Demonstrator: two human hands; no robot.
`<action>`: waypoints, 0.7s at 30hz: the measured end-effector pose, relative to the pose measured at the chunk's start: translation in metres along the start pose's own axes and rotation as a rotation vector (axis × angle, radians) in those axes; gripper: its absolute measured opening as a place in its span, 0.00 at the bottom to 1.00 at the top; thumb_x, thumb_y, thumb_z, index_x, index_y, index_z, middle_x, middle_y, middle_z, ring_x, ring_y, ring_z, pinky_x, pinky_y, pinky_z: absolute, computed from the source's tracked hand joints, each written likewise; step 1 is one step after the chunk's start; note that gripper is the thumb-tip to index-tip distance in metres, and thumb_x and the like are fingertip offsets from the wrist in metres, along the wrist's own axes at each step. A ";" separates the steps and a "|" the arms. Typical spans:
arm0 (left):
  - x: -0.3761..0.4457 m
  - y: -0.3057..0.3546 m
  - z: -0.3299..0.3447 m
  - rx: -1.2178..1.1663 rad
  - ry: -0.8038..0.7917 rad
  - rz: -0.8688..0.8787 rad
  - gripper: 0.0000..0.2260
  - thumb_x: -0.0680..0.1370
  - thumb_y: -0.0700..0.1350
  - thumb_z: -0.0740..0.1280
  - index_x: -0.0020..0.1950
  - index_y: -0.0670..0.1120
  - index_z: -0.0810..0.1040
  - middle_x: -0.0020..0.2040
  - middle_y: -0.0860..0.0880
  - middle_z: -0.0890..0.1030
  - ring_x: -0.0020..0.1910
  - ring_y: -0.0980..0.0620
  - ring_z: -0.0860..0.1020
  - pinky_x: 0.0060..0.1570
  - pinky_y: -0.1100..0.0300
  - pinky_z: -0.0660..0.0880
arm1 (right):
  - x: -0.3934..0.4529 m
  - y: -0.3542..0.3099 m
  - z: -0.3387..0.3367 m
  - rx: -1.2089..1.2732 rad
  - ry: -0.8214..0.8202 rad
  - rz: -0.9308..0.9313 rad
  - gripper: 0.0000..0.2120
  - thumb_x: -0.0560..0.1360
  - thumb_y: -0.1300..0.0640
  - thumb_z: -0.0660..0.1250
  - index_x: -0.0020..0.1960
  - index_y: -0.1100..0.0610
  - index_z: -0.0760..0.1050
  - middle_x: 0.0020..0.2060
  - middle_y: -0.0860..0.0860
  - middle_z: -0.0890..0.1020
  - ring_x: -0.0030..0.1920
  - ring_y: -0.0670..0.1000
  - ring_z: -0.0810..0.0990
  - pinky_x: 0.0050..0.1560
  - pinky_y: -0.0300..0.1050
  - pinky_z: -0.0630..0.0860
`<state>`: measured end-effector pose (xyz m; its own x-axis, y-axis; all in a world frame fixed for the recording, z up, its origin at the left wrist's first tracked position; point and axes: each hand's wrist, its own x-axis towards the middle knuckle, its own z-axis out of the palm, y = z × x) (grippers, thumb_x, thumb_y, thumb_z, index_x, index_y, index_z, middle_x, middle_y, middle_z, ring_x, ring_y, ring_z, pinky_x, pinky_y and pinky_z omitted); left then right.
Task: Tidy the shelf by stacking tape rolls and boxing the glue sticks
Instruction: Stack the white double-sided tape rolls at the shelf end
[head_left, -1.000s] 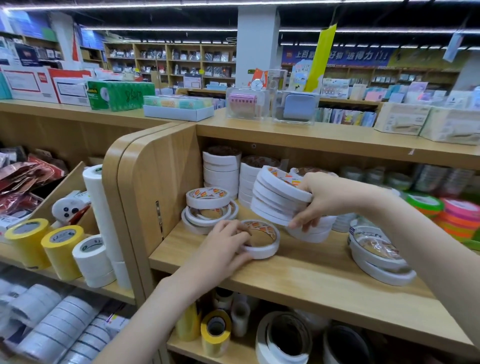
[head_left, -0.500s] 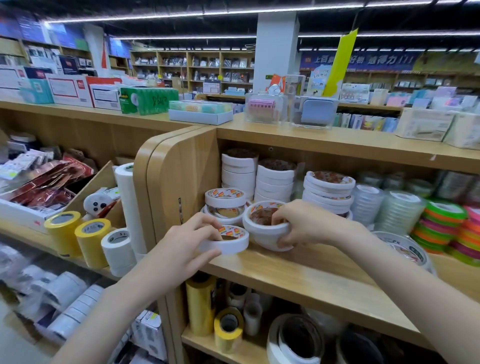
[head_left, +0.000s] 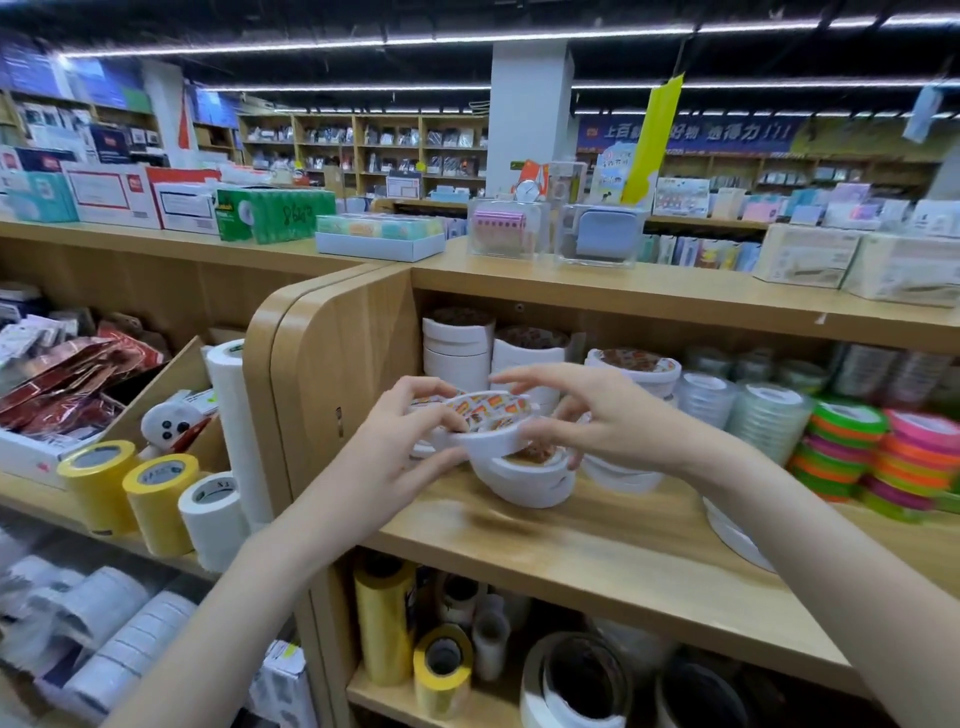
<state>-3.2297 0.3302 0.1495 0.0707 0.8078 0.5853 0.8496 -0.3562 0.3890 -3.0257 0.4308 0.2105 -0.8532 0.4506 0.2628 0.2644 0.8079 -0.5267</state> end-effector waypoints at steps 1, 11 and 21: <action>0.003 0.002 0.003 -0.005 0.012 0.010 0.07 0.75 0.53 0.64 0.50 0.54 0.74 0.60 0.54 0.67 0.63 0.58 0.67 0.59 0.72 0.60 | 0.002 0.003 0.004 -0.048 0.005 -0.016 0.14 0.74 0.52 0.67 0.58 0.43 0.73 0.54 0.47 0.76 0.40 0.49 0.81 0.37 0.43 0.78; 0.006 -0.028 0.020 0.115 0.106 -0.135 0.17 0.77 0.41 0.65 0.65 0.48 0.71 0.66 0.53 0.68 0.66 0.56 0.67 0.63 0.66 0.60 | 0.020 0.040 -0.001 -0.279 0.362 -0.038 0.07 0.74 0.55 0.68 0.46 0.59 0.77 0.36 0.42 0.71 0.35 0.41 0.70 0.37 0.37 0.67; 0.024 -0.047 0.026 0.146 0.062 -0.186 0.19 0.78 0.40 0.62 0.69 0.47 0.68 0.70 0.53 0.65 0.68 0.58 0.62 0.60 0.78 0.54 | 0.069 0.062 0.019 -0.599 0.524 0.035 0.15 0.73 0.71 0.62 0.58 0.63 0.75 0.55 0.58 0.74 0.47 0.57 0.76 0.40 0.51 0.77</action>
<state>-3.2541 0.3779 0.1269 -0.1220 0.8211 0.5575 0.9119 -0.1290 0.3897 -3.0762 0.5051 0.1808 -0.5568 0.4793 0.6784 0.6108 0.7898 -0.0567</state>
